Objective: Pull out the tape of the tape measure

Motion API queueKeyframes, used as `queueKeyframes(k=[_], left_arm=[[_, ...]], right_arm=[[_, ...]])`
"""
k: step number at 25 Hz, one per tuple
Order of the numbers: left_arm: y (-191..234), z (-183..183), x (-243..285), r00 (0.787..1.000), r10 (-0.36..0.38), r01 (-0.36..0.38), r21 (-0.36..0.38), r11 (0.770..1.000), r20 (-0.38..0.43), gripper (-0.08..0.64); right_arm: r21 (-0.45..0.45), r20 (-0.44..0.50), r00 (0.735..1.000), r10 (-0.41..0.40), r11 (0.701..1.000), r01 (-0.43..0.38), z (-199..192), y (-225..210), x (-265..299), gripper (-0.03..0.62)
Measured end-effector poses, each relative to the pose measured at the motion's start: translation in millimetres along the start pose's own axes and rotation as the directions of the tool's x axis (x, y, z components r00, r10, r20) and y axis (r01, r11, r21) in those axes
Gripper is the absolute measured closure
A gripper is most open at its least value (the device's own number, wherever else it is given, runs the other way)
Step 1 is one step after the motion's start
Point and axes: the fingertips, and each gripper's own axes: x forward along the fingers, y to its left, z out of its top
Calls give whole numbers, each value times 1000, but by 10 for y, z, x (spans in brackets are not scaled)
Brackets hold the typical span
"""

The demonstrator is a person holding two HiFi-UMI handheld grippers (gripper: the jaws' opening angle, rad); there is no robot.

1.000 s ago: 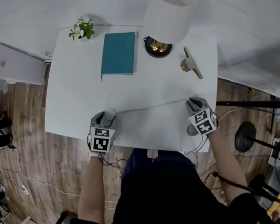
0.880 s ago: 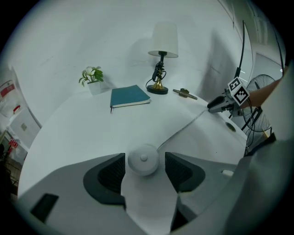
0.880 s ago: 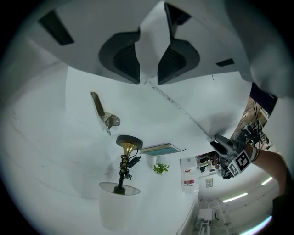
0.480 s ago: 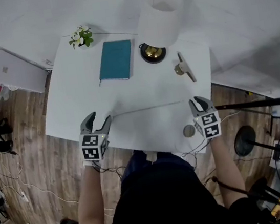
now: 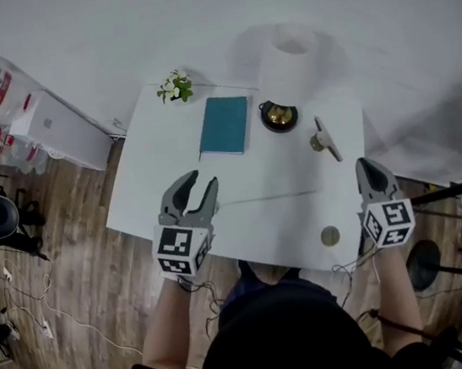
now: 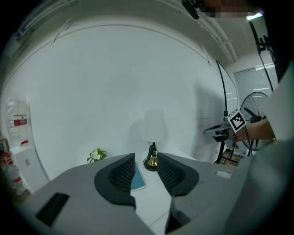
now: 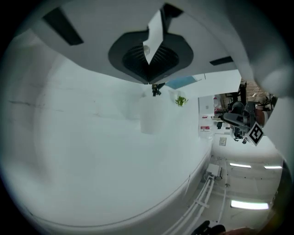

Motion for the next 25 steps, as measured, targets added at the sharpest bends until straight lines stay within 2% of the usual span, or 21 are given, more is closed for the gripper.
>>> queueKeyframes(k=[3, 7, 10, 14, 17, 20, 25], left_arm=[[-111, 524, -108, 994, -4, -4, 75, 997, 105, 485], [-268, 1070, -303, 976, -28, -2, 137, 991, 215, 527], [-332, 1363, -444, 962, -21, -14, 127, 992, 271, 554], [-431, 1706, -582, 940, -30, -11, 118, 993, 340, 554], [-479, 1926, -680, 922, -24, -26, 123, 992, 387, 554], [-518, 2083, -743, 903, -27, -31, 127, 991, 429, 554], [-594, 2198, -727, 890, -51, -27, 165, 986, 453, 554]], right_arm=[[-15, 135, 991, -18, 1000, 20, 562, 7, -200, 586], [-50, 237, 971, -4, 999, 16, 1157, 94, -437, 586], [-81, 308, 951, 8, 997, 18, 1531, 147, -612, 586], [-94, 416, 909, -4, 994, 47, 1958, 199, -885, 588], [-107, 479, 878, -10, 992, 70, 2195, 286, -1057, 588], [-111, 514, 858, -2, 991, 69, 2322, 376, -1145, 588], [-130, 518, 856, -8, 988, 87, 2381, 396, -1195, 588]])
